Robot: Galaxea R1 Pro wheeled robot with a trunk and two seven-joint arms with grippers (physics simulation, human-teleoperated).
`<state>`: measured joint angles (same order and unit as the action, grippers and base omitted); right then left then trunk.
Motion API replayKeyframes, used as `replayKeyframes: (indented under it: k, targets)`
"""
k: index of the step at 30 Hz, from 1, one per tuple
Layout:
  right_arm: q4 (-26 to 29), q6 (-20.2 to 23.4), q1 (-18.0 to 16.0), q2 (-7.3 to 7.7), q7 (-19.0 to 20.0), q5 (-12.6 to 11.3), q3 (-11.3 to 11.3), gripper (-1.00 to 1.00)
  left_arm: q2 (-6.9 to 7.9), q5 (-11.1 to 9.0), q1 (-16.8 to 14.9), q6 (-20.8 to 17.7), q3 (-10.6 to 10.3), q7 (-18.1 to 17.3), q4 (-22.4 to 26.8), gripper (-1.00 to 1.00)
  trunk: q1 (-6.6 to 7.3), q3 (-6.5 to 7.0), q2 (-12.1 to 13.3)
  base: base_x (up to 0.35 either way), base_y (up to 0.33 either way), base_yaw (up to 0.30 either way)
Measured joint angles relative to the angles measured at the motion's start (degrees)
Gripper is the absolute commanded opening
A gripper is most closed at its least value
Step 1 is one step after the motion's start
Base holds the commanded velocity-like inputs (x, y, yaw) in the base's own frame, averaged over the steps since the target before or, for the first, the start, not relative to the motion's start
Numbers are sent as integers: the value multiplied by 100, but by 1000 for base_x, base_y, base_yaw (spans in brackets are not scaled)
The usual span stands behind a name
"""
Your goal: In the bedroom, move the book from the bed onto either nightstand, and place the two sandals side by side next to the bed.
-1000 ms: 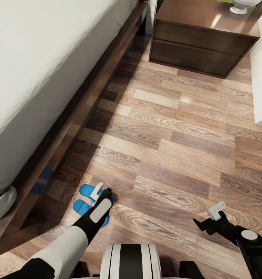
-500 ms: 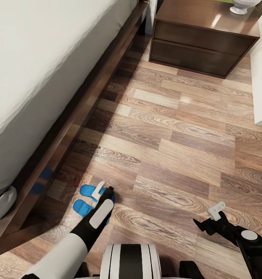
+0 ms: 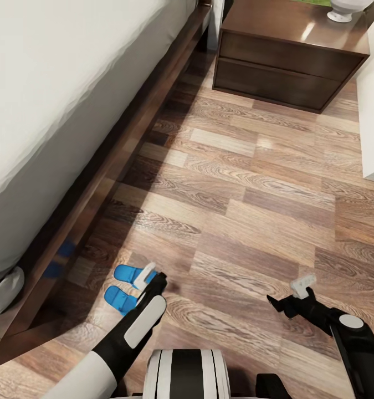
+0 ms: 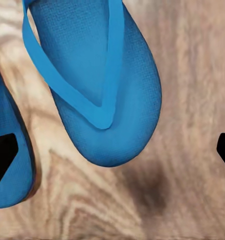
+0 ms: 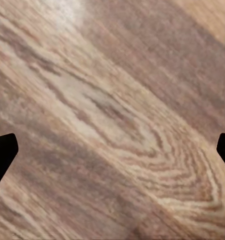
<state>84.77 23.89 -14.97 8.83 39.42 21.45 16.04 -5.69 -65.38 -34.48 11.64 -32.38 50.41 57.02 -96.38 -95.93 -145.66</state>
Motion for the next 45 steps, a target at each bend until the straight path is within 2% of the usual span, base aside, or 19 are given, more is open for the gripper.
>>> replayKeyframes:
  k: [6, 14, 16, 25, 31, 35, 38, 39, 43, 44, 45]
  targets:
    - [40, 21, -105, 0, 0, -2, 0, 100, 0, 7, 0, -196, -10, 65, 193, 100, 0, 0, 0, 0, 0, 0]
    - [40, 21, -105, 0, 0, -2, 0, 100, 0, 7, 0, -197, -10, 65, 226, 100, 0, 0, 0, 0, 0, 0]
    - [-25, -43, -41, 45, -19, 65, -19, 100, -46, 8, 32, -133, 18, 1, 162, 100, 5, 43, 3, 0, 0, 0]
    - [8, -322, 59, 66, -62, 351, -40, 100, -89, 5, 199, 36, -118, -241, -127, 100, 29, 243, 15, 0, 0, 0]
    - [100, -318, 65, 67, -76, 363, -45, 100, -92, 3, 214, 34, -133, -244, -175, 100, 44, 376, 23, 0, 0, 0]
    - [316, -268, 66, 64, -61, 354, -24, 100, -76, 3, 216, 15, -138, -235, -29, 100, 55, 465, 28, 0, 0, 0]
    - [454, -194, 67, 61, -33, 236, -5, 100, -43, 10, 223, -66, -139, -227, 119, 100, 62, 531, 32, 0, 0, 0]
    - [507, -100, 64, 60, -26, 43, 2, 100, -30, 19, 226, -167, -136, -223, 220, 100, 65, 553, 33, 0, 0, 0]
    - [592, 267, 51, 68, -27, -471, 3, 100, -13, 21, 228, -420, -111, -222, 423, 100, 75, 642, 39, 0, 0, 0]
    - [650, 505, -43, 74, -28, -665, 10, 100, 12, 23, 194, -662, -86, -226, 578, 100, 78, 665, 40, 0, 0, 0]
    - [674, 631, -128, 75, -26, -744, 12, 100, 30, 16, 162, -806, -70, -229, 671, 100, 80, 687, 41, 0, 0, 0]
